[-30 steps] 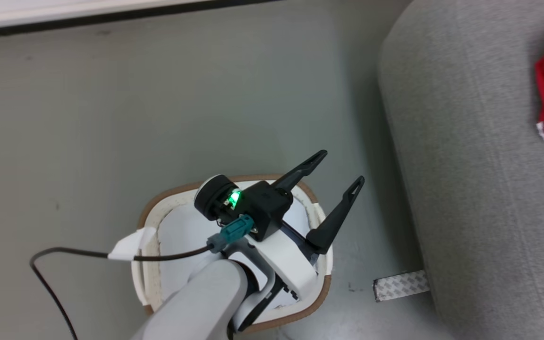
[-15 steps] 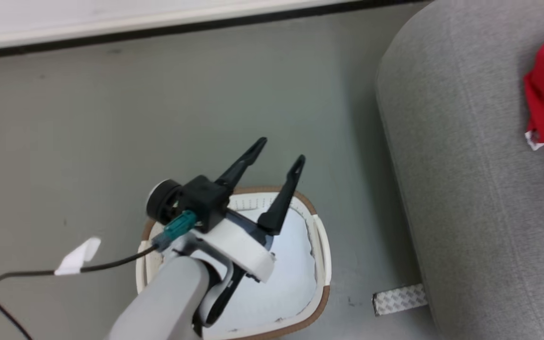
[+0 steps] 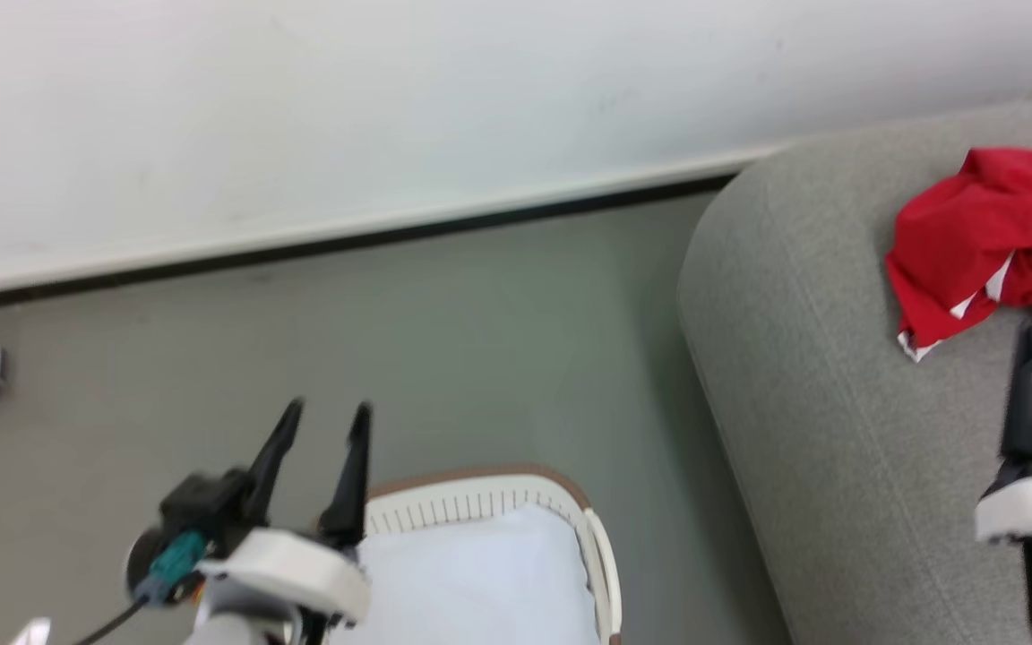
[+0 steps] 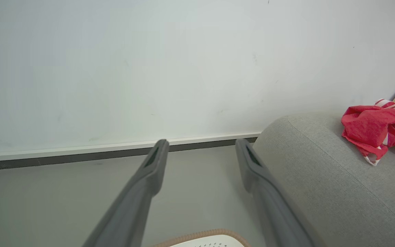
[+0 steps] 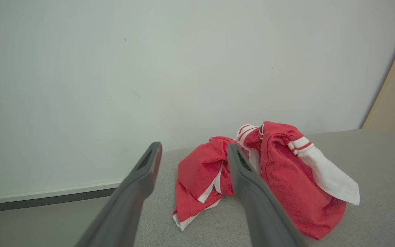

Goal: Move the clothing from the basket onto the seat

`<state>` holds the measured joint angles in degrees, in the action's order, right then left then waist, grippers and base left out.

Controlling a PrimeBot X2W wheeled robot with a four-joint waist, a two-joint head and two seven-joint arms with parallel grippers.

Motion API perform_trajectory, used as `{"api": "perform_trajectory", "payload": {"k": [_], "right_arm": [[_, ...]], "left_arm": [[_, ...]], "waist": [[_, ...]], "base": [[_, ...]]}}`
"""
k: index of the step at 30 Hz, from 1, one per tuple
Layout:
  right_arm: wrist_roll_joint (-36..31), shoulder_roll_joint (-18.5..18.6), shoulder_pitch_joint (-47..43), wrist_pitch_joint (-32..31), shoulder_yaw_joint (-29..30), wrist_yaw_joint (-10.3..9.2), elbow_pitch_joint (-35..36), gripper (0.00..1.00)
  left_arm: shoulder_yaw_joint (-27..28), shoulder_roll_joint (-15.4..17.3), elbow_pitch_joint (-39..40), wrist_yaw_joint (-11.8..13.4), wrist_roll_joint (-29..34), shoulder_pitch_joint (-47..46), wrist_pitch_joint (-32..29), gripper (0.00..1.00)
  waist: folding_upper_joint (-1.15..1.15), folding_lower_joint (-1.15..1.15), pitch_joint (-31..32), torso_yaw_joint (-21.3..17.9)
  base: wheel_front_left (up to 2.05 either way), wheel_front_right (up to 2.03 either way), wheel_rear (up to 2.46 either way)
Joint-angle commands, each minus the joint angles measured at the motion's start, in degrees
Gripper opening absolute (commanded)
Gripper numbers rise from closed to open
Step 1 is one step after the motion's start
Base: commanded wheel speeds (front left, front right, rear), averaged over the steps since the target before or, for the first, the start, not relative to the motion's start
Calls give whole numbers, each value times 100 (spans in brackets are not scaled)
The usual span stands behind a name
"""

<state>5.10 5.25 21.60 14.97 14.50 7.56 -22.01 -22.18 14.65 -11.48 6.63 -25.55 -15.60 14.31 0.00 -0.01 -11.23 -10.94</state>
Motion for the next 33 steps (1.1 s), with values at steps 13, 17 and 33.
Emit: {"api": "perform_trajectory", "payload": {"k": [13,17,33], "right_arm": [[-322,-232,-1595,17,-1240,-15,642,100],[-93,-237,-1795,17,-1514,-15,637,100],[-1,-237,-1829,17,-1646,-15,470,100]], "left_arm": [[1084,-236,-9,48,299,1438,83,100],[1301,-426,-10,-104,551,1661,83,100],[1799,-936,-106,-558,1193,1796,84,100]], "waist": [[0,1,1127,138],[0,1,1202,183],[0,1,1292,385]], "base": [[0,0,0],[0,0,0],[0,0,0]]}}
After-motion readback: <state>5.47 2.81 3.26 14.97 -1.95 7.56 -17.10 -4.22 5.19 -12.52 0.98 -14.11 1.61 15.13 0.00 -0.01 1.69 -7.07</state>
